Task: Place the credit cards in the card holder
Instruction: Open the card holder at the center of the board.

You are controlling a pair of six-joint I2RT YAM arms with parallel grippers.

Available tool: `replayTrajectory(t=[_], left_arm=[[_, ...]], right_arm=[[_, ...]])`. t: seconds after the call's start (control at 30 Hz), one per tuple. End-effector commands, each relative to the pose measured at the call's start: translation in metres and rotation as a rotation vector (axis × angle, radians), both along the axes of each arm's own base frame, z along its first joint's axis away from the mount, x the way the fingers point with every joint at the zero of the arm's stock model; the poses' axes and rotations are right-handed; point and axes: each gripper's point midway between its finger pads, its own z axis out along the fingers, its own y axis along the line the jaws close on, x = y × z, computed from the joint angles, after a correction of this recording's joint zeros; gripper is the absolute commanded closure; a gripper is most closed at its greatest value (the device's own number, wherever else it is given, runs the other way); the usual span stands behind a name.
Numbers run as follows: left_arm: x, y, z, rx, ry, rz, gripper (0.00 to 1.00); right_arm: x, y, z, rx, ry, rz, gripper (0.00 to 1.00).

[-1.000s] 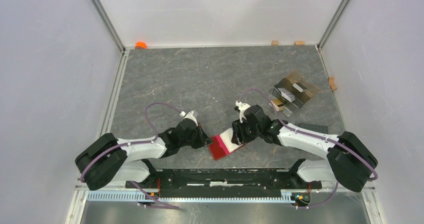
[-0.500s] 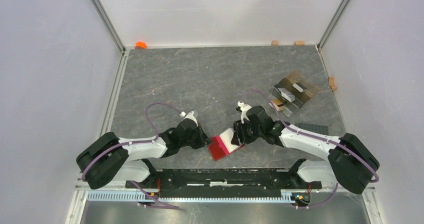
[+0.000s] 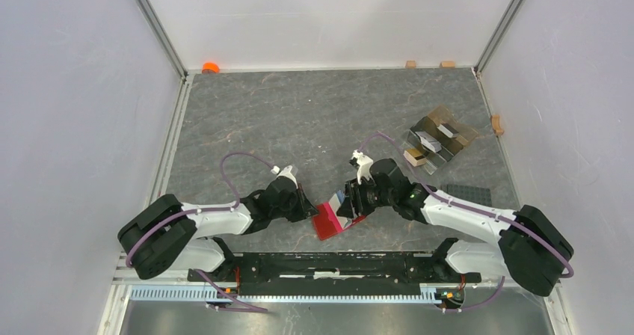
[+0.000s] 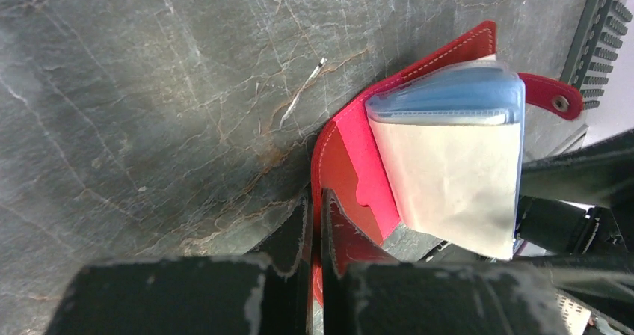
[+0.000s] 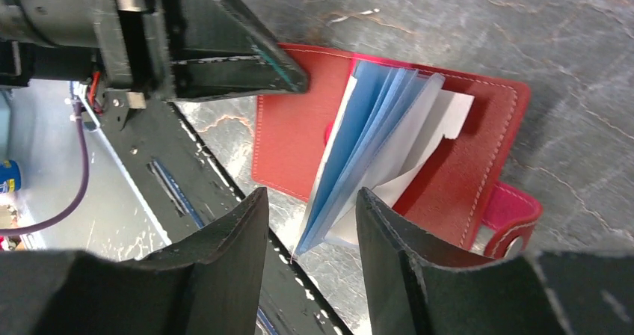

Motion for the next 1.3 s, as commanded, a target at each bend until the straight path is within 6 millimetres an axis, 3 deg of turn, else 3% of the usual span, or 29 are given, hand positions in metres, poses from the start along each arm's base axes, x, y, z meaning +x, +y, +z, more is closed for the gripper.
replayTrajectory(t=[0.0,0.27,0.6,0.9,1.1,1.27], left_arm=[[0.015,-0.008,0.010,0.000,-0.071,-0.018,0.98],[0.015,-0.008,0.010,0.000,-0.072,-0.021,0.98],[0.024,-0.008,0.011,0.002,-0.099,-0.034,0.98],[0.024,-0.012,0.018,-0.026,-0.122,-0.064,0.98],[0.024,-0.014,0.021,-0.038,-0.134,-0.075,0.98],[0.024,-0.016,0.022,-0.045,-0.133,-0.083,0.98]], right_arm=[[0.002,0.018,0.028,0.090,-0.057,0.031,0.47],[0.005,0.015,0.022,-0.022,-0.109,0.010,0.45],[-0.012,0.045,0.036,0.042,-0.113,0.078,0.47],[0.007,0.018,0.014,-0.166,-0.209,-0.002,0.44],[0.007,0.026,0.023,-0.189,-0.283,0.005,0.32],[0.010,0.025,0.013,-0.255,-0.305,-0.022,0.29]])
